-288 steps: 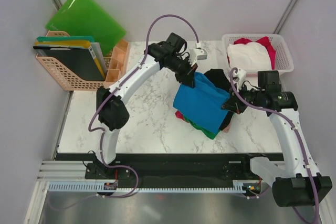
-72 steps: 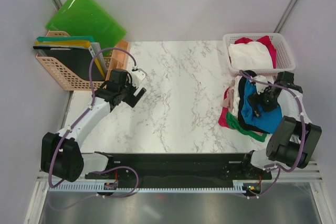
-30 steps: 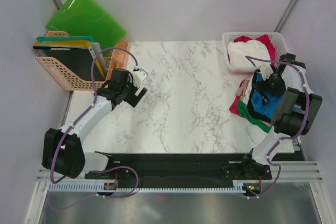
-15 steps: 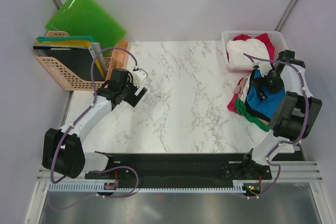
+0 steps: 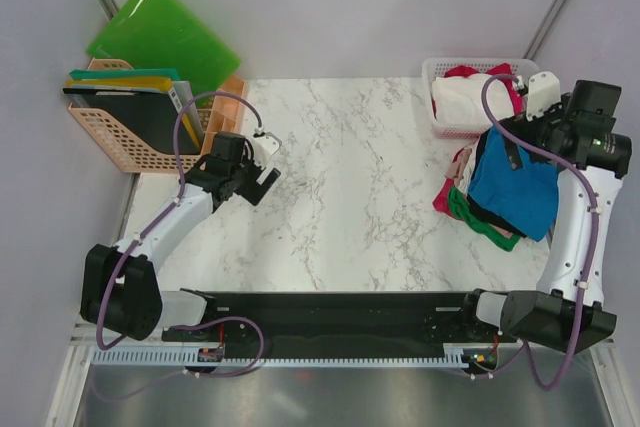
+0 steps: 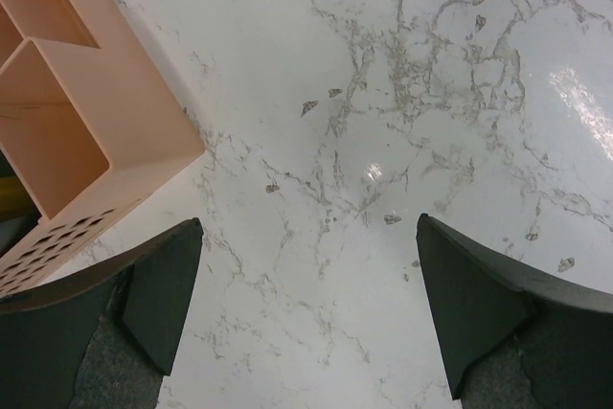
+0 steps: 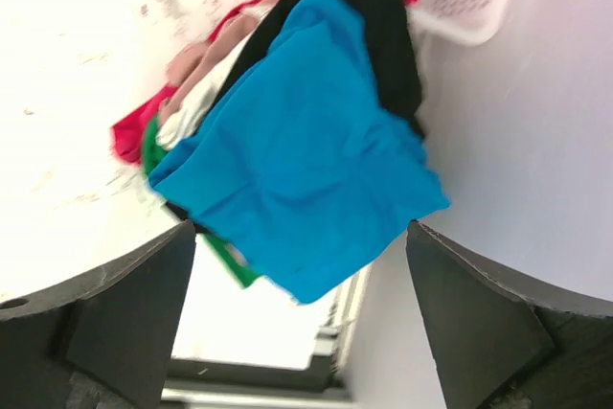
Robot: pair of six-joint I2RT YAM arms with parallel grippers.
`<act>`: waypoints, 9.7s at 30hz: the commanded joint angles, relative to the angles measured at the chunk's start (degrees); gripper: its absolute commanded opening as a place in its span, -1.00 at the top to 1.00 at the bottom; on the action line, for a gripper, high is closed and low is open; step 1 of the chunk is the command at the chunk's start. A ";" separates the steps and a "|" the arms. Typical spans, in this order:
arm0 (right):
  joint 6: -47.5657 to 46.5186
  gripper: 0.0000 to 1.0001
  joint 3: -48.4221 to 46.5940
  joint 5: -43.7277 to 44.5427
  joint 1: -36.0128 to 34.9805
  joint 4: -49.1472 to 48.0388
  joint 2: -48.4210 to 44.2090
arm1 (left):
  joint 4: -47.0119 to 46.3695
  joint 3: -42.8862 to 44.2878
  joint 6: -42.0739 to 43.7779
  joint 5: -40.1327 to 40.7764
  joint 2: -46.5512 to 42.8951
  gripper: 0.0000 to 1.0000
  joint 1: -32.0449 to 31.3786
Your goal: Fold and stack the t-shirts
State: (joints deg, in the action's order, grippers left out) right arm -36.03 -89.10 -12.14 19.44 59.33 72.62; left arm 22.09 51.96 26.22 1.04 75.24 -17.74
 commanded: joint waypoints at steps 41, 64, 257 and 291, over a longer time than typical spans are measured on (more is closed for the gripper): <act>13.35 1.00 15.02 -16.16 20.28 -8.79 11.75 | -3.72 -5.56 -1.34 0.46 -3.96 -1.00 7.72; 12.05 1.00 9.29 5.19 8.17 -19.33 35.05 | -3.54 -6.00 -0.82 0.63 -6.24 -1.00 7.81; 9.75 -0.96 16.58 1.27 7.14 9.84 -7.32 | -8.11 -14.08 -0.38 -4.64 -10.73 -1.00 7.89; 3.77 -0.89 27.40 -0.79 31.63 -10.72 21.76 | -7.23 -8.29 -0.55 -4.38 -5.28 -1.00 7.89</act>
State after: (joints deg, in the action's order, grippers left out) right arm -29.67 -62.02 -13.63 52.05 52.38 88.60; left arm 16.14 40.73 26.06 -2.13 69.93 -10.02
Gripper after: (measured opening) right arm 0.948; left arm 0.995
